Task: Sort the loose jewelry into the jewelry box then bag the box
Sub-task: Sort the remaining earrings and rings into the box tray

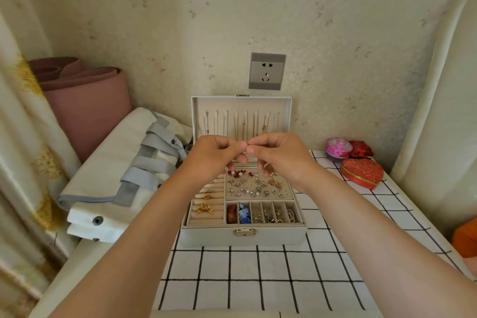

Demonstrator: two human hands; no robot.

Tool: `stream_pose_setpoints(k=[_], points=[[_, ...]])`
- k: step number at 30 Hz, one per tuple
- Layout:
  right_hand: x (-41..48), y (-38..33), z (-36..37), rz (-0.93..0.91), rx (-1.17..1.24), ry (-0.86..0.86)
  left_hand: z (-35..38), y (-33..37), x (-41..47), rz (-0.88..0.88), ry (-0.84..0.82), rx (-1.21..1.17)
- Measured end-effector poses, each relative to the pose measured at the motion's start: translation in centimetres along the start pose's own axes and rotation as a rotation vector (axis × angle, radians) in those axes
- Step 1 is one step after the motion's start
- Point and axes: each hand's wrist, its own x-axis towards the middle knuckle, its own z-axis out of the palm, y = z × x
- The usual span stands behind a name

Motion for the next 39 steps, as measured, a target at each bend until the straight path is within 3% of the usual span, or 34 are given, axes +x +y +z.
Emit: stream_pose_setpoints(k=[5,9,13,20,24,29,32,39], points=[[0.1,-0.1,0.0,0.067,0.188,0.031,0.2,0.2,-0.1,-0.011,0.029,-0.086],[0.3,-0.3,0.0,0.136,0.331,0.017,0.4,0.1,-0.1,0.006,-0.057,-0.091],[0.2,-0.2,0.3,0.167,0.333,-0.015,0.9,-0.3,-0.2,-0.004,-0.025,-0.105],[-0.2,0.0,0.0,0.001,-0.064,0.033,1.1,-0.7,0.2,-0.054,-0.042,-0.069],[-0.1,0.8,-0.4,-0.095,-0.28,0.055,1.3,-1.5,0.4,-0.041,-0.061,0.067],[-0.1,2.8,-0.3,-0.145,-0.745,0.051,1.2,-3.4,0.0,0.071,-0.095,0.541],[-0.4,3.4,0.0,-0.142,-1.016,0.022,1.3,-4.3,0.0,0.12,-0.103,0.665],[0.1,3.6,0.7,-0.2,-1.168,0.013,2.0,-4.2,-0.1,0.191,-0.22,0.79]])
